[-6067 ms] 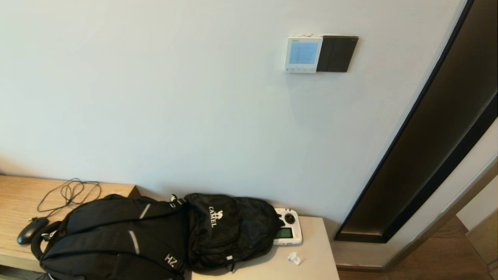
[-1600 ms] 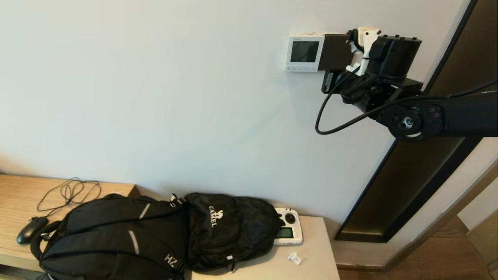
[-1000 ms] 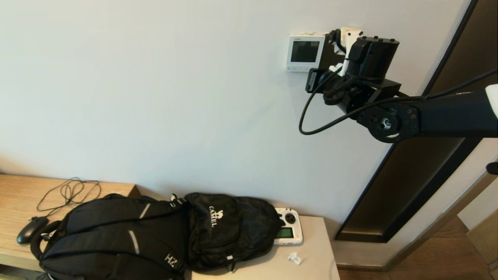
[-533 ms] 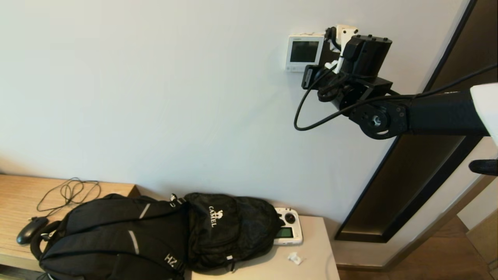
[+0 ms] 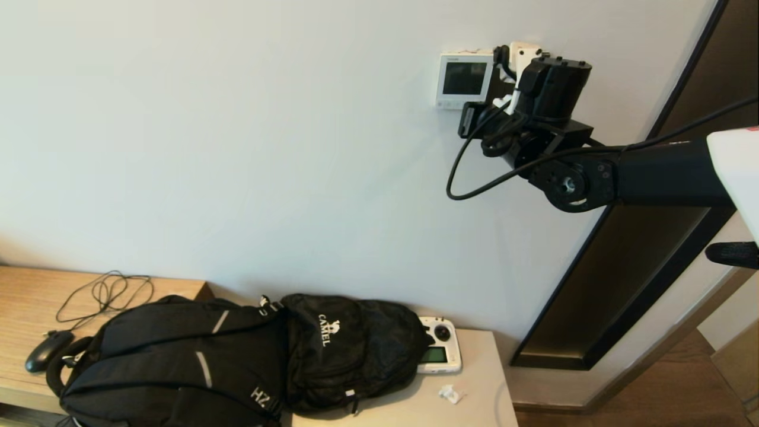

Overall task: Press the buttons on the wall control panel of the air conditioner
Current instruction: Turn on the central air conditioner

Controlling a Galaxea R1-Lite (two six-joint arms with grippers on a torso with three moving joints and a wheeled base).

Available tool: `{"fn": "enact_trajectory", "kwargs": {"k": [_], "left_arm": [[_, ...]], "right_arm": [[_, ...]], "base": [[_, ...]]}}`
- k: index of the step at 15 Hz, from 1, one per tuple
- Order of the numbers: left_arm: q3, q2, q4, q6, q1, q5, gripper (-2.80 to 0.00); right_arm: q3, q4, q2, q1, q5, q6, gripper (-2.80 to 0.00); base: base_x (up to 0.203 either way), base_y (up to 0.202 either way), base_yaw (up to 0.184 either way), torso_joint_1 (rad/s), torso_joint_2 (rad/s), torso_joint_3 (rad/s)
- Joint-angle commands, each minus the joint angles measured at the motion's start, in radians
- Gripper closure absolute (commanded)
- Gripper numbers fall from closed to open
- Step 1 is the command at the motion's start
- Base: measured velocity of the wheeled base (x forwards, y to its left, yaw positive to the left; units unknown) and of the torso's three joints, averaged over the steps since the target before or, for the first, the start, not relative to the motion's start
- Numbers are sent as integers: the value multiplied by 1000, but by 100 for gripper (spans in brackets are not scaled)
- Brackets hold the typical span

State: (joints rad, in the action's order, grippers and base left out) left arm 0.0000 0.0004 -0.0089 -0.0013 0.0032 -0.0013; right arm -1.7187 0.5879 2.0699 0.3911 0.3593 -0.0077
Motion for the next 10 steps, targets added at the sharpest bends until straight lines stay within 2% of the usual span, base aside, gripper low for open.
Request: {"fn": "enact_trajectory", "kwargs": {"k": [1,10], "left_arm": [[0,0,0,0,1,1,0],[0,0,0,0,0,1,0]], "right_arm": [[-1,4,1,-1,1,0,0],[-27,4,38,-3,-3,2,0]], "base": [[0,0,0,0,0,0],[0,0,0,0,0,0]]}}
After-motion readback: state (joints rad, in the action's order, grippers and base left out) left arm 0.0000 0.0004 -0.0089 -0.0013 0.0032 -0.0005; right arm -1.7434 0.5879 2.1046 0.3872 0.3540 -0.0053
